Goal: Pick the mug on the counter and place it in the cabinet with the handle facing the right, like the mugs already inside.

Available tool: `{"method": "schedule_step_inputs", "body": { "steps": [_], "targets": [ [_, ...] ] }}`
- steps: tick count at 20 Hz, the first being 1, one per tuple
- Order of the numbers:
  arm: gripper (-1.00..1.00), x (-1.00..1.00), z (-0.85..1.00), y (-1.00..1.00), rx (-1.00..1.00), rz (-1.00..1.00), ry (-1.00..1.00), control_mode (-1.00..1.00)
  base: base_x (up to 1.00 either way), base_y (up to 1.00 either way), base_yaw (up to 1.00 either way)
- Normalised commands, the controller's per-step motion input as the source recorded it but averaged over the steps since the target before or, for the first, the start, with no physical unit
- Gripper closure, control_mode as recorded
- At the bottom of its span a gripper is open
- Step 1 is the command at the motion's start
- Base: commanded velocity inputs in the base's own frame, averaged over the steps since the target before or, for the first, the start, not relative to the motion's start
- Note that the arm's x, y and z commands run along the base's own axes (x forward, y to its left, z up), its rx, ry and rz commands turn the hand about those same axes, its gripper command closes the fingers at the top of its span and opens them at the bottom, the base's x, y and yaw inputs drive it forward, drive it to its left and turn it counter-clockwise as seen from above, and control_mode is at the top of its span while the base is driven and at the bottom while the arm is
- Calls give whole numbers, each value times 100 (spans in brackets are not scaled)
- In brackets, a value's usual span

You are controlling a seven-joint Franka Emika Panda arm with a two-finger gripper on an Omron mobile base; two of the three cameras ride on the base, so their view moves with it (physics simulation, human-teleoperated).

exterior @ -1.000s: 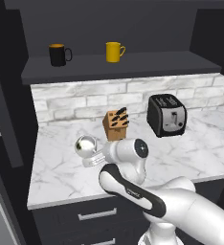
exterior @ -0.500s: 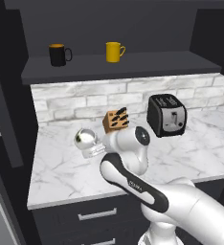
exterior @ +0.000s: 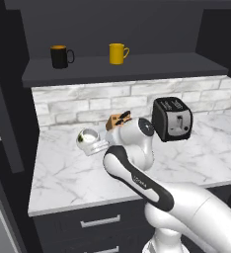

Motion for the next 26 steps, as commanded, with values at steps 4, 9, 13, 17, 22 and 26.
{"method": "schedule_step_inputs", "body": {
  "steps": [4,9,13,17,22,26],
  "targets": [
    [100,-1,33,-1,0,0,3,-100,0,0,0],
    [100,-2,45,-4,0,0,0,-100,0,0,0],
    [100,-18,38,-13,0,0,0,-100,0,0,0],
    [100,-27,35,-21,0,0,0,-100,0,0,0],
    [100,-30,32,-23,0,4,0,-100,0,0,0],
    [100,-26,42,-27,0,4,0,-100,0,0,0]
  ]
}}
